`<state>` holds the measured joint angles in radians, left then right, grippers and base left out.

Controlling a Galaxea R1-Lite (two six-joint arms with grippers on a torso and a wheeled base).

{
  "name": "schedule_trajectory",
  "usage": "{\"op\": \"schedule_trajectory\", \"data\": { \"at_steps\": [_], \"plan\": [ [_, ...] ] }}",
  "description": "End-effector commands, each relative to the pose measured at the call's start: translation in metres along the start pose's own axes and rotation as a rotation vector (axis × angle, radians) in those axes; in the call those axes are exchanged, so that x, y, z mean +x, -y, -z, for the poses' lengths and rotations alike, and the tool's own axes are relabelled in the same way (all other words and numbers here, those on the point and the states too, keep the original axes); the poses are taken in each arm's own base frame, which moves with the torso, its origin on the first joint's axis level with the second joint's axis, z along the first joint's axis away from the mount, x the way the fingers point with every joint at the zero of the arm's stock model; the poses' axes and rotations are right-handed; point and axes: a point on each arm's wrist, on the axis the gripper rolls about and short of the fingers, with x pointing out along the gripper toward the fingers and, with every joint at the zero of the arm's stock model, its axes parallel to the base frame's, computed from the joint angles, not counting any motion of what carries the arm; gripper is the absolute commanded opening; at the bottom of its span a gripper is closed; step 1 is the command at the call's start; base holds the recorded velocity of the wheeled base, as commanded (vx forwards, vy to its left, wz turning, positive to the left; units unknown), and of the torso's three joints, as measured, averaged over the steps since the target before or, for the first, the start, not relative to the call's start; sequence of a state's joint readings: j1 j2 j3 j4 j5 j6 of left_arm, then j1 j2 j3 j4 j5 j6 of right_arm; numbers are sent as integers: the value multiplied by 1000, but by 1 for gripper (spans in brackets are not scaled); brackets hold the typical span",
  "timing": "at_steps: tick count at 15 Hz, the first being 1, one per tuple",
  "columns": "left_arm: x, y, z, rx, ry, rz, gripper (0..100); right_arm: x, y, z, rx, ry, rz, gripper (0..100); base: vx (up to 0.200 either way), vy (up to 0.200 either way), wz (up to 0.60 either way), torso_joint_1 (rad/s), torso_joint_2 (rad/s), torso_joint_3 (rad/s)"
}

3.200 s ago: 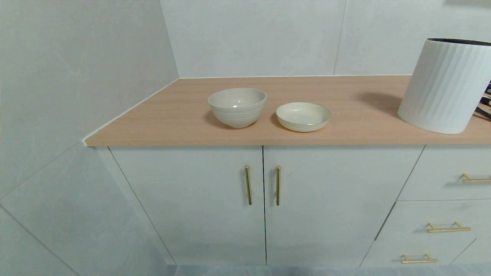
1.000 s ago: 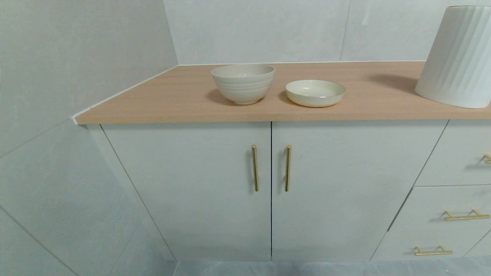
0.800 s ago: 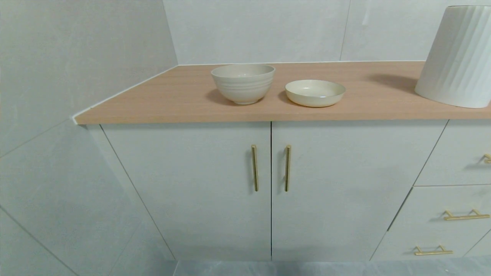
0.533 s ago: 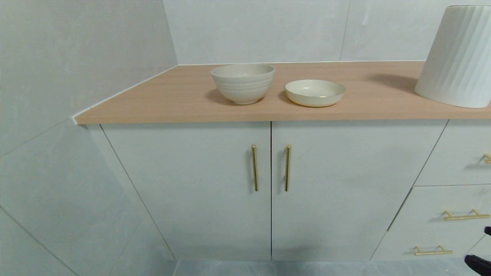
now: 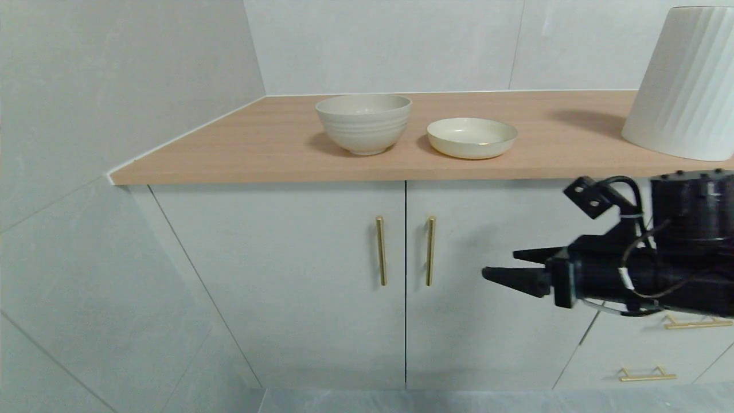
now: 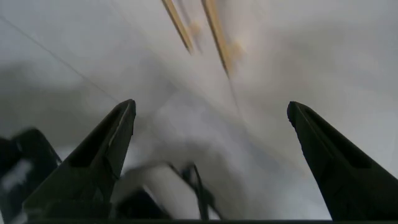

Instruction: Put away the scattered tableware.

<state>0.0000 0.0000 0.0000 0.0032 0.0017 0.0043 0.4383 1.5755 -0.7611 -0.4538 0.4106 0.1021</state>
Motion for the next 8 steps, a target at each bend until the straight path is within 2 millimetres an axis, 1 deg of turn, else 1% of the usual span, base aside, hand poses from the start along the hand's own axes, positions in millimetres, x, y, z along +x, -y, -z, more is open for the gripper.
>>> {"op": "schedule_trajectory", "data": {
  "at_steps": [1, 3, 6, 8],
  "plan": [
    [0, 0, 0, -1, -1, -1, 100, 76, 1, 6, 29, -71, -77, 100, 0, 0, 0, 0, 0, 0],
    [0, 0, 0, -1, -1, -1, 100, 95, -3, 5, 20, -72, -99, 100, 0, 0, 0, 0, 0, 0],
    [0, 0, 0, -1, -1, 0, 100, 106, -4, 11, 21, -78, -111, 100, 0, 0, 0, 0, 0, 0],
    [0, 0, 0, -1, -1, -1, 100, 109, -4, 10, 32, -34, -116, 100, 0, 0, 0, 0, 0, 0]
  ]
}}
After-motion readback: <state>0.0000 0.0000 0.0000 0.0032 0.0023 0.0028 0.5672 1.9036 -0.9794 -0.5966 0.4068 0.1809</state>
